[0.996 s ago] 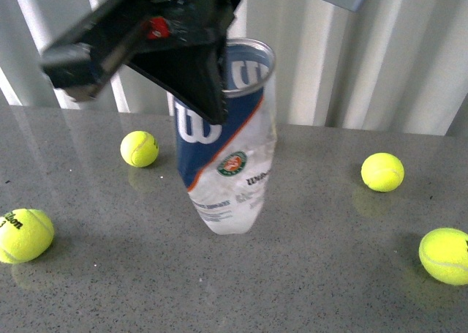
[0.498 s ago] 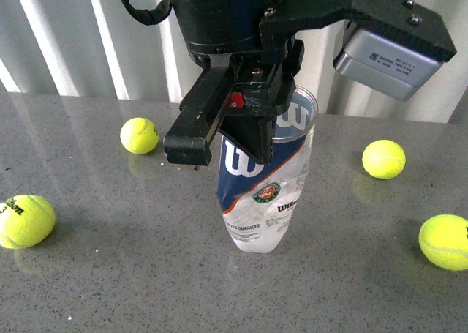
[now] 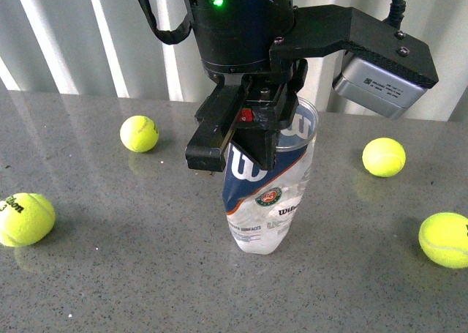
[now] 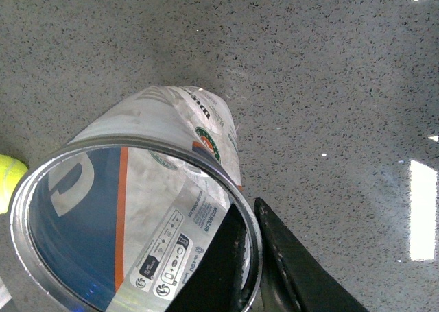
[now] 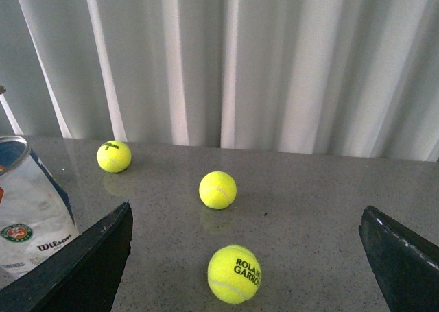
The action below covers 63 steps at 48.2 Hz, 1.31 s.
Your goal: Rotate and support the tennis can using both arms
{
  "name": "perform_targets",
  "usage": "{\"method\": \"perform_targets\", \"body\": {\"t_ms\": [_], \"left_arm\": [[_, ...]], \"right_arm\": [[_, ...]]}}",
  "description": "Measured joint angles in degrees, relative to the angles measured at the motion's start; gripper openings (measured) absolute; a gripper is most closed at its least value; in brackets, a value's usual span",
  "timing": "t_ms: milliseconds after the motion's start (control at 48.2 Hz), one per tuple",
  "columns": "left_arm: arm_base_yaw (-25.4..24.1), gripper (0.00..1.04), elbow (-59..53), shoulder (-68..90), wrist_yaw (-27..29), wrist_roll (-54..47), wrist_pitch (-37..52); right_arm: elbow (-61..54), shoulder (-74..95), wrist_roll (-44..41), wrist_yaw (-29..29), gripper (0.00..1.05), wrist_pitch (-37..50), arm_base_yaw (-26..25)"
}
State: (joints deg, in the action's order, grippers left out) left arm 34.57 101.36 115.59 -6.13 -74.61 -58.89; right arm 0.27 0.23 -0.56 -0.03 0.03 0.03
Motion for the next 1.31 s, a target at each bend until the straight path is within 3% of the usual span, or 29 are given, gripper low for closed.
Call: {"method": "perform_targets", "body": {"t_ms": [104, 415, 602, 788, 933, 1037, 1141, 1307], "left_arm": [[0.0, 0.28, 0.0, 0.1, 0.0, -0.3, 0.3], [0.0, 0.69, 0.2, 0.1, 0.2, -0.3, 0.3], [0.0, 1.00, 1.1, 0.1, 0.2, -0.2, 0.2], [-0.3, 0.98, 3.6, -1.3, -0.9, 0.9, -0.4], [-2.2, 0.98, 5.6, -5.0, -7.1, 4.5, 2.1], [-5.0, 0.98, 4.6, -10.0, -11.8, 9.6, 10.0], [-10.9, 0.98, -2.0, -20.3, -16.2, 19.6, 23.4], [-20.4, 0.98, -15.1, -34.4, -16.8, 36.5, 40.1]], "right_arm": [[0.0, 0.0, 0.0, 0.0, 0.98, 0.0, 0.0], [0.0, 0.0, 0.0, 0.0, 0.98, 0.0, 0.0], [0.0, 0.0, 0.0, 0.0, 0.98, 0.0, 0.0], [0.0, 0.0, 0.0, 0.0, 0.98, 0.0, 0.0], [0.0, 0.0, 0.0, 0.0, 0.98, 0.0, 0.0], [0.0, 0.0, 0.0, 0.0, 0.98, 0.0, 0.0], [0.0, 0.0, 0.0, 0.0, 0.98, 0.0, 0.0], [0.0, 0.0, 0.0, 0.0, 0.98, 0.0, 0.0]]}}
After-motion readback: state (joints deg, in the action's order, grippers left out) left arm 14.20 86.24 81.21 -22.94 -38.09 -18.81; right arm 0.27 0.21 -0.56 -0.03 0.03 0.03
